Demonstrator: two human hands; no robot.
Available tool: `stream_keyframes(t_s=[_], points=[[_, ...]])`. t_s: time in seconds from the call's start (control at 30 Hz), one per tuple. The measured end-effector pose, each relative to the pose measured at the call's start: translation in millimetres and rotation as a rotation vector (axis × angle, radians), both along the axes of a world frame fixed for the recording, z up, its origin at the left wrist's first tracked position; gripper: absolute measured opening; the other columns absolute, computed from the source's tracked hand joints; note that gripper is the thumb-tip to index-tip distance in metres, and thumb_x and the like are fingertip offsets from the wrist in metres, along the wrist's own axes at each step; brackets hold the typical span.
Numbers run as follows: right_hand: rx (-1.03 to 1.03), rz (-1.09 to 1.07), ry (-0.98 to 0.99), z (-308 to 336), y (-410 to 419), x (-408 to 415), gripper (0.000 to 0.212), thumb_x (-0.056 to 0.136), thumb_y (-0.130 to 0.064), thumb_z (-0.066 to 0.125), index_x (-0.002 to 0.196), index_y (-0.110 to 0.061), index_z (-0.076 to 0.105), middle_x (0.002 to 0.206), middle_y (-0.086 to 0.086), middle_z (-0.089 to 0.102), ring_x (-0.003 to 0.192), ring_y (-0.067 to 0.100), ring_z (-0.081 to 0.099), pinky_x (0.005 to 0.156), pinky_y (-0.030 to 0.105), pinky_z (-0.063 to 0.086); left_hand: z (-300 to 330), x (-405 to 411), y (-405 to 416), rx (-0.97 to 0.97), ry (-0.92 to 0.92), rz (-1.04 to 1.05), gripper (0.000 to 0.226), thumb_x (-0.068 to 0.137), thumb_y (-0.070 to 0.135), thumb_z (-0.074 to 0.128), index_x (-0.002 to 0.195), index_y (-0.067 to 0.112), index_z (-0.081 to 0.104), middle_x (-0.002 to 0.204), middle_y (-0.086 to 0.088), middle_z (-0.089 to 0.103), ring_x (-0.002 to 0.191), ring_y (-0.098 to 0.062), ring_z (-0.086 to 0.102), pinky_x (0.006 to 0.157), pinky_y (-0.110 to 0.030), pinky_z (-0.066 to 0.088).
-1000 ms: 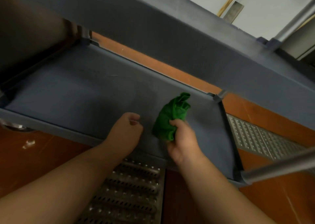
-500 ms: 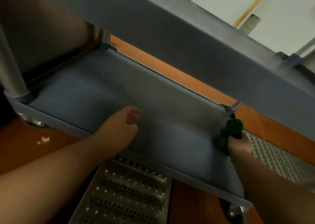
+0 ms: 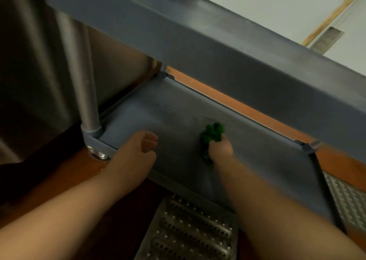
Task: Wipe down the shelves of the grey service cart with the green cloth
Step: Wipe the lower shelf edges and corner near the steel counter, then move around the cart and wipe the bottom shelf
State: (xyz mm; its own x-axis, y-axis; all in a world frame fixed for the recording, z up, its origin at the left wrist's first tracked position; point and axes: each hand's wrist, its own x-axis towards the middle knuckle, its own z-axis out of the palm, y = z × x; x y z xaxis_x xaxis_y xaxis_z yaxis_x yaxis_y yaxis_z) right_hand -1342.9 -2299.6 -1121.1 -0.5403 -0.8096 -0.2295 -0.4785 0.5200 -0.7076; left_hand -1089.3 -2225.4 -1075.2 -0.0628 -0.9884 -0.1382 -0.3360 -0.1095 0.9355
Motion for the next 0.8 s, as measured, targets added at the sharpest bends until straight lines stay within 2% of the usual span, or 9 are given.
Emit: stream_keyframes(t_s=[0.1, 0.17, 0.3, 0.37, 0.5, 0.6, 0.67, 0.73, 0.8], points=[[-0.042, 0.258, -0.151, 1, -17, 103, 0.042, 0.094, -0.009, 0.05, 0.132, -0.025, 0.056, 0.109, 0.008, 0.067, 0.087, 0.027, 0.066, 0.068, 0.031, 0.054, 2, 32, 2, 0.037, -0.03, 0.091, 0.036, 0.085, -0.002, 0.053, 0.107, 0.026, 0.055, 0.103, 0.01, 0.06, 0.085, -0.011, 0.06, 0.066, -0.023, 0.044], [-0.044, 0.411, -0.204, -1, -19, 158, 0.04, 0.092, -0.006, 0.047, 0.123, -0.027, 0.061, 0.1, 0.004, 0.067, 0.081, 0.023, 0.064, 0.059, 0.026, 0.048, 4, 51, 2, 0.037, -0.063, 0.126, 0.032, 0.084, -0.002, 0.054, 0.106, 0.022, 0.057, 0.101, 0.007, 0.062, 0.08, -0.011, 0.059, 0.063, -0.02, 0.044], [-0.145, 0.504, -0.298, 10, -5, 206, 0.045, 0.083, -0.012, 0.047, 0.123, -0.026, 0.061, 0.11, 0.004, 0.068, 0.099, 0.024, 0.063, 0.084, 0.033, 0.051, 16, 70, -5, 0.057, -0.11, 0.164, 0.027, 0.082, -0.002, 0.056, 0.102, 0.016, 0.058, 0.097, -0.001, 0.063, 0.081, -0.01, 0.058, 0.065, -0.016, 0.042], [-0.175, 0.417, -0.371, 15, 0, 195, 0.05, 0.081, -0.019, 0.048, 0.129, -0.029, 0.058, 0.116, 0.003, 0.067, 0.105, 0.024, 0.064, 0.092, 0.037, 0.053, 27, 71, -8, 0.071, -0.155, 0.138, 0.025, 0.083, 0.0, 0.056, 0.102, 0.016, 0.056, 0.095, -0.002, 0.063, 0.08, -0.013, 0.059, 0.067, -0.022, 0.045], [-0.101, 0.168, -0.81, 46, 46, 155, 0.044, 0.088, -0.029, 0.06, 0.132, -0.033, 0.059, 0.124, 0.003, 0.068, 0.107, 0.026, 0.068, 0.089, 0.048, 0.058, 55, 68, 0, 0.162, -0.228, 0.089, 0.023, 0.084, 0.009, 0.06, 0.104, 0.019, 0.054, 0.095, -0.003, 0.064, 0.085, -0.021, 0.064, 0.077, -0.033, 0.05], [-0.047, 0.047, -1.024, 87, 105, 123, 0.026, 0.099, -0.013, 0.055, 0.122, -0.021, 0.065, 0.113, 0.006, 0.074, 0.1, 0.025, 0.071, 0.084, 0.041, 0.058, 87, 58, 30, 0.249, -0.199, 0.104, 0.023, 0.083, 0.007, 0.062, 0.104, 0.015, 0.054, 0.093, -0.011, 0.067, 0.075, -0.022, 0.064, 0.071, -0.035, 0.052], [0.014, -0.036, -1.113, 130, 146, 110, 0.029, 0.1, -0.004, 0.048, 0.122, -0.011, 0.066, 0.098, 0.009, 0.074, 0.08, 0.023, 0.07, 0.067, 0.032, 0.057, 122, 50, 60, 0.305, -0.183, 0.078, 0.023, 0.083, 0.006, 0.059, 0.104, 0.014, 0.054, 0.089, -0.011, 0.067, 0.069, -0.021, 0.062, 0.062, -0.032, 0.05], [0.111, -0.131, -1.188, 180, 183, 107, 0.033, 0.099, -0.001, 0.041, 0.123, -0.002, 0.063, 0.08, 0.008, 0.063, 0.055, 0.015, 0.055, 0.047, 0.023, 0.045, 169, 47, 90, 0.397, -0.105, 0.054, 0.022, 0.086, 0.006, 0.058, 0.106, 0.013, 0.052, 0.084, -0.01, 0.064, 0.066, -0.021, 0.061, 0.055, -0.028, 0.049], [0.19, -0.198, -1.147, 241, 218, 106, 0.036, 0.096, -0.002, 0.041, 0.127, -0.002, 0.06, 0.087, 0.014, 0.063, 0.06, 0.018, 0.053, 0.052, 0.025, 0.042, 232, 45, 119, 0.527, 0.05, 0.077, 0.025, 0.09, 0.002, 0.055, 0.112, 0.01, 0.049, 0.087, -0.014, 0.062, 0.068, -0.02, 0.059, 0.049, -0.025, 0.045]])
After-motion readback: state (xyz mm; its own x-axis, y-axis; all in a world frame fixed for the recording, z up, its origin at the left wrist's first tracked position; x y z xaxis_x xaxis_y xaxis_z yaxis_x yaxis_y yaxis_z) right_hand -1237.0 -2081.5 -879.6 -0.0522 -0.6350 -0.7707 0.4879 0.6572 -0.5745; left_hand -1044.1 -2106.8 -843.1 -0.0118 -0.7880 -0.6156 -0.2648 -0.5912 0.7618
